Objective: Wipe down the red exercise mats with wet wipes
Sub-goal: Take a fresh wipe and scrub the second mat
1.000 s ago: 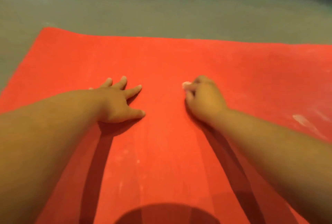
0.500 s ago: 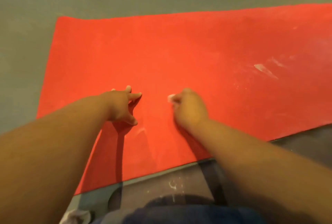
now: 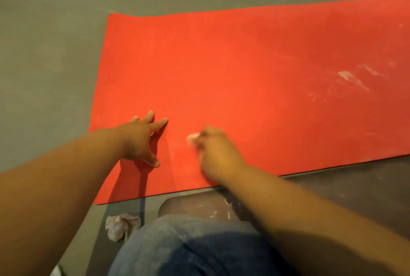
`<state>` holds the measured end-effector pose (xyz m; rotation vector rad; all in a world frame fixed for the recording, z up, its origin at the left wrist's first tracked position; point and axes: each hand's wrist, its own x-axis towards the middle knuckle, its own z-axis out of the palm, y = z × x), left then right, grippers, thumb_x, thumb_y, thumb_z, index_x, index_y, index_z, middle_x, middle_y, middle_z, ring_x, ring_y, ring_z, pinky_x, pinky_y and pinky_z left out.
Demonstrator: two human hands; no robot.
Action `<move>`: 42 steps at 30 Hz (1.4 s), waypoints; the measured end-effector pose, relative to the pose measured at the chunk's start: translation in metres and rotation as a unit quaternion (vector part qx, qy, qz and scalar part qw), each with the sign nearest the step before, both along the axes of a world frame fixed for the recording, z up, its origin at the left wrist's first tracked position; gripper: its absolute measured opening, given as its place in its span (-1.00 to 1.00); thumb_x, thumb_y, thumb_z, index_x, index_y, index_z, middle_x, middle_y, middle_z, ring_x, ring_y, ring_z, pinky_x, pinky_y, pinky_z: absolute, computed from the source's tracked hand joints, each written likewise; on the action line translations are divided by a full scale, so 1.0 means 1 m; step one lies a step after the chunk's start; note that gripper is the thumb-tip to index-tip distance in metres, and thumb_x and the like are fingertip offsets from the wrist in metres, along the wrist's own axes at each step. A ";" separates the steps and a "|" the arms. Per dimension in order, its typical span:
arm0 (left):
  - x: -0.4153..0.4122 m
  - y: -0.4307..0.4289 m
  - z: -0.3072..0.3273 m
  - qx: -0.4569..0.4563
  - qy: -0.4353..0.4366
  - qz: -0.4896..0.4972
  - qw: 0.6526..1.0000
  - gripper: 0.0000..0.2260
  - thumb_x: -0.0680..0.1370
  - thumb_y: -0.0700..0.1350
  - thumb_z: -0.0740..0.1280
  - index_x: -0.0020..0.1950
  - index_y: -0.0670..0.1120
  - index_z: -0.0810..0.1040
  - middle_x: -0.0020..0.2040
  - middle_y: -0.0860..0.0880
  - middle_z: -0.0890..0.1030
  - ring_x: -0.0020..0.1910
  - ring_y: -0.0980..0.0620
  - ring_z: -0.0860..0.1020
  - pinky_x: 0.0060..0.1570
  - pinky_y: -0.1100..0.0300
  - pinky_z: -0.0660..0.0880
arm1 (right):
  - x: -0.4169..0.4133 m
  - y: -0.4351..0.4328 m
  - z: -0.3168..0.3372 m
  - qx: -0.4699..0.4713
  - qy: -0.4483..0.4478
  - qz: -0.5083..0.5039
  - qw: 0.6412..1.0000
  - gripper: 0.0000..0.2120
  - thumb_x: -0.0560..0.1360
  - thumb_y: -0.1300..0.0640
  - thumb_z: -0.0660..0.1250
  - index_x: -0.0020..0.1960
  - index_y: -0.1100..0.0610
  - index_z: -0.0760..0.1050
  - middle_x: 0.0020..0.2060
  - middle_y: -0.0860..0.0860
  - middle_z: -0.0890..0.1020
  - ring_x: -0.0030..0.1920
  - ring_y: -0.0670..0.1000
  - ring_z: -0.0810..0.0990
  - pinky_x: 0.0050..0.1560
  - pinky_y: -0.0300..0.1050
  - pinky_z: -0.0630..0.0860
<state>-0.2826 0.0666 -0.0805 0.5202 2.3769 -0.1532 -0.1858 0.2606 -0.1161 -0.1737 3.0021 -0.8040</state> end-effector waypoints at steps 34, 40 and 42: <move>0.117 0.318 -0.014 0.039 0.032 -0.134 0.990 0.06 0.38 0.23 0.45 0.56 -0.09 -0.21 0.56 -0.20 -0.15 0.51 -0.34 -0.06 0.40 -0.24 0.15 | 0.103 0.292 0.014 0.053 -0.032 -0.093 0.994 -0.80 0.50 0.15 0.29 0.07 0.10 0.64 -0.03 0.10 0.57 0.02 0.14 0.54 0.03 -0.07 0.42; 0.102 0.334 -0.009 -0.010 0.017 -0.113 0.993 0.20 0.27 0.23 0.53 0.55 0.00 -0.29 0.54 -0.18 -0.30 0.45 -0.49 -0.11 0.43 -0.22 0.03 | 0.109 0.402 0.008 0.073 -0.010 -0.419 0.905 -0.76 0.44 0.34 0.26 0.04 0.28 0.62 0.00 0.28 0.56 0.06 0.25 0.52 0.06 -0.03 0.41; 0.098 0.339 -0.006 -0.024 0.013 -0.127 0.992 0.23 0.24 0.26 0.54 0.53 0.06 -0.35 0.52 -0.17 -0.35 0.45 -0.48 -0.11 0.41 -0.23 0.01 | 0.109 0.370 0.003 0.019 -0.004 -0.401 0.916 -0.75 0.44 0.34 0.25 0.06 0.25 0.62 0.03 0.23 0.56 0.05 0.22 0.54 0.07 -0.08 0.41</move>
